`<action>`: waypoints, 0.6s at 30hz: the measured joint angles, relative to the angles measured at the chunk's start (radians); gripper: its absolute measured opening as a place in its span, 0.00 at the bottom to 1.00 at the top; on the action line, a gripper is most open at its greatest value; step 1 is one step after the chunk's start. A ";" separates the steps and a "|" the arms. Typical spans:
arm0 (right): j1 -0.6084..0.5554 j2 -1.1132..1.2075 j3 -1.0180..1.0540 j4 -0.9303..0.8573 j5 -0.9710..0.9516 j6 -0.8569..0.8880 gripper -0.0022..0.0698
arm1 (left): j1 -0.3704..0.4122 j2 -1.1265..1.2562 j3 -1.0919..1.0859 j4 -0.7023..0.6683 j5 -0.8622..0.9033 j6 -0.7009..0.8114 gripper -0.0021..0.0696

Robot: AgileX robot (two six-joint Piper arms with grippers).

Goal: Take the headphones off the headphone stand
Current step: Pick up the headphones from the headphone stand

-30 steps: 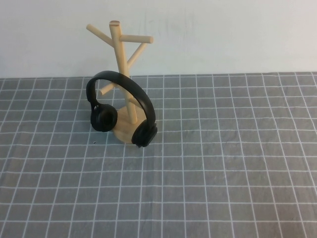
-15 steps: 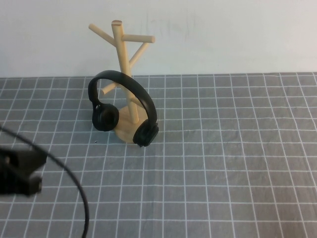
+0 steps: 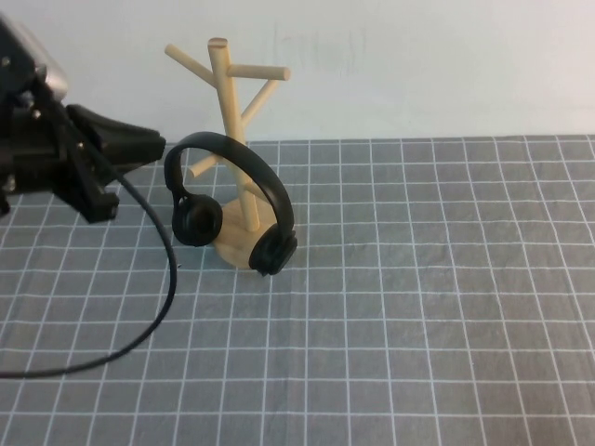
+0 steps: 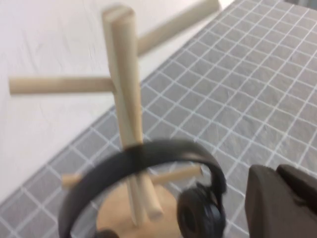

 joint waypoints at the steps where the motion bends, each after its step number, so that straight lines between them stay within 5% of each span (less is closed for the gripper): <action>1: 0.000 0.000 0.000 0.000 0.000 0.000 0.02 | -0.005 0.022 -0.020 -0.007 0.005 0.013 0.02; 10: 0.000 0.000 0.000 0.000 0.000 0.000 0.02 | -0.218 0.141 -0.105 0.092 -0.125 0.223 0.08; 18: 0.000 0.000 0.000 0.000 0.000 0.000 0.02 | -0.342 0.189 -0.107 0.141 -0.374 0.354 0.53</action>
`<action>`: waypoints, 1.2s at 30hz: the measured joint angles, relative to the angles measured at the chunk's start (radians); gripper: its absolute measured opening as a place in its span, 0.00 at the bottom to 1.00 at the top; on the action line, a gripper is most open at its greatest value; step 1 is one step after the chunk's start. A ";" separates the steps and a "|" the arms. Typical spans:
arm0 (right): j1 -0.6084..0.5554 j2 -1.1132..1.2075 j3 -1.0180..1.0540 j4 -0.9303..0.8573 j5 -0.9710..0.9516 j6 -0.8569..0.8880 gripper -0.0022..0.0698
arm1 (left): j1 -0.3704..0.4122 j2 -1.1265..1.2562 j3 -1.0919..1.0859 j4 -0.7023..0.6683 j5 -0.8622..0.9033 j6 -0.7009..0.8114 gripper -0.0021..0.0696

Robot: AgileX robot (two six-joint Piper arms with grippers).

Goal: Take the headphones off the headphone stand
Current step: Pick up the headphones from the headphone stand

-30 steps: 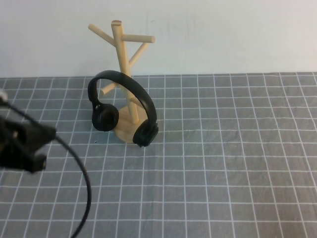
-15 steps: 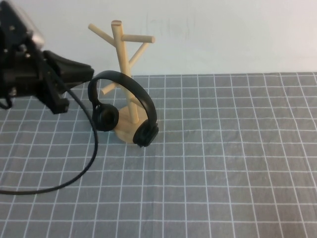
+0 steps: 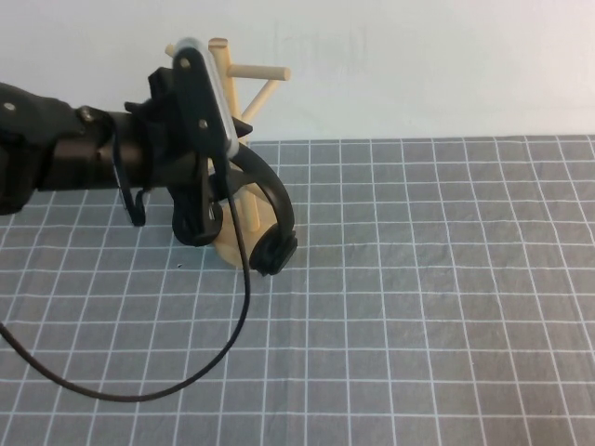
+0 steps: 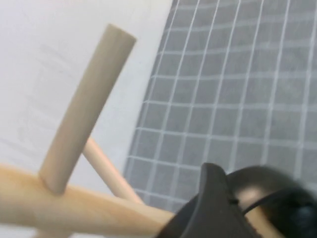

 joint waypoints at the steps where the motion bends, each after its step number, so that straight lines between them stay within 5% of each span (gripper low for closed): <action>1: 0.000 0.000 0.000 -0.007 0.000 0.000 0.02 | -0.004 0.009 0.000 0.000 -0.018 0.051 0.56; 16: 0.000 0.000 0.000 0.000 0.000 0.000 0.02 | -0.004 0.145 0.000 -0.041 -0.197 0.605 0.60; 30: 0.000 0.000 0.000 0.000 0.000 0.002 0.02 | -0.006 0.168 -0.001 -0.451 -0.230 1.044 0.60; 36: 0.000 0.000 0.000 0.000 0.000 0.002 0.02 | -0.006 0.168 -0.001 -0.506 -0.203 1.081 0.60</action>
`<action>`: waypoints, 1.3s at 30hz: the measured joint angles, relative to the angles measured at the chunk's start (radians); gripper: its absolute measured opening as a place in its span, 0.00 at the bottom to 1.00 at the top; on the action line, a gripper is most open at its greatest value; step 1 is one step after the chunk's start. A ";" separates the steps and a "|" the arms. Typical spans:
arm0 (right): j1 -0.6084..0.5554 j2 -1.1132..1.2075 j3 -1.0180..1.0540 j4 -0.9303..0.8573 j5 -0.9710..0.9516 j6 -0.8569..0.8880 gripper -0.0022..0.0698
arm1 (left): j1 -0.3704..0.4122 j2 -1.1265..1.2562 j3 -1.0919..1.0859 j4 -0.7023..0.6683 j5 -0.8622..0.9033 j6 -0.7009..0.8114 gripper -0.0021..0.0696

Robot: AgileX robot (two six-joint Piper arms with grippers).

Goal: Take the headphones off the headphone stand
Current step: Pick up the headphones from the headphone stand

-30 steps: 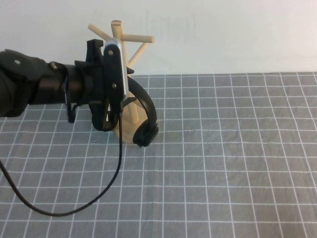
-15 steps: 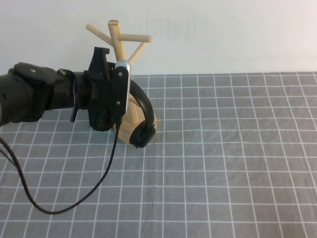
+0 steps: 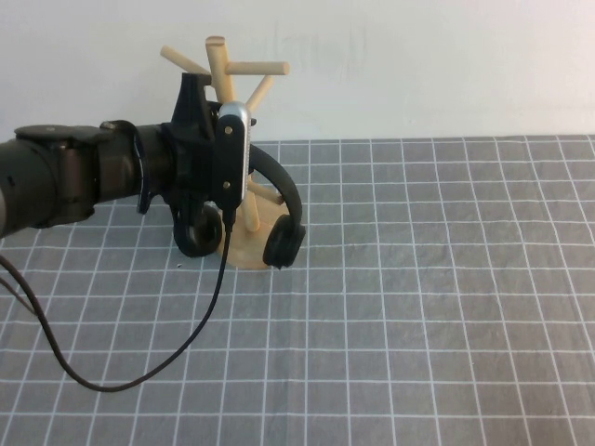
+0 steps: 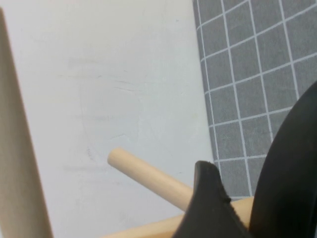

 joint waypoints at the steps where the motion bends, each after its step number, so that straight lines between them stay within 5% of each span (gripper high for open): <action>1: 0.000 0.000 0.000 0.000 0.000 0.000 0.02 | -0.001 0.000 0.000 0.000 0.002 0.002 0.60; 26: 0.000 0.000 0.000 -0.007 0.000 0.000 0.02 | -0.026 0.077 -0.007 -0.020 0.002 0.008 0.60; 39: 0.000 0.000 0.000 -0.007 0.000 0.000 0.02 | -0.028 0.080 -0.008 -0.139 -0.025 0.008 0.60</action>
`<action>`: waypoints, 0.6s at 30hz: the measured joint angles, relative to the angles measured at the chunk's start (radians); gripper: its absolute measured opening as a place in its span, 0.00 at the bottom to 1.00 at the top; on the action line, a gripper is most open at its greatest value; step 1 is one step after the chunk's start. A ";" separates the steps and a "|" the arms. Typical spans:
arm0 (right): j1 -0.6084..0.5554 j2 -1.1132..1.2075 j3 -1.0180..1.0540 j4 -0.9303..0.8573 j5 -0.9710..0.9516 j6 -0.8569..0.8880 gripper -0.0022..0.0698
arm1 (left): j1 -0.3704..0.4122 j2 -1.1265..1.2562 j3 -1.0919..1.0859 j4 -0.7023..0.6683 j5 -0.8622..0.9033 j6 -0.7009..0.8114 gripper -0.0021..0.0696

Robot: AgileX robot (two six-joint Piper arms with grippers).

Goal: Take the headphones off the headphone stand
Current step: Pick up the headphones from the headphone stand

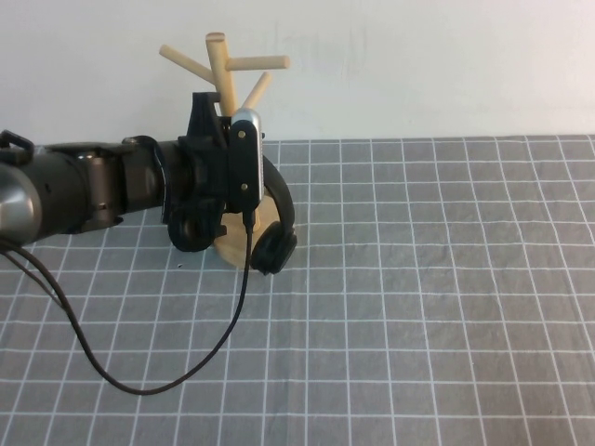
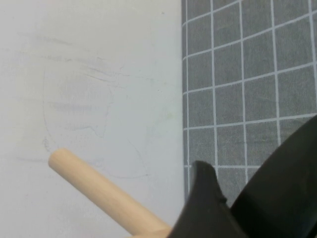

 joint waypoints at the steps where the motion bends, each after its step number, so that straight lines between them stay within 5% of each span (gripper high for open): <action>1: 0.000 0.000 0.000 0.007 0.000 0.000 0.02 | 0.000 0.000 0.000 -0.001 0.000 0.000 0.60; 5: 0.000 0.000 0.000 0.000 0.000 0.002 0.02 | 0.000 0.000 0.000 -0.007 0.000 0.000 0.52; 13: 0.000 0.000 0.000 0.007 0.000 0.002 0.02 | -0.007 -0.003 -0.009 -0.009 0.004 0.008 0.18; 18: 0.000 0.000 0.000 0.007 0.000 0.002 0.02 | -0.013 -0.010 -0.009 -0.011 0.018 0.011 0.13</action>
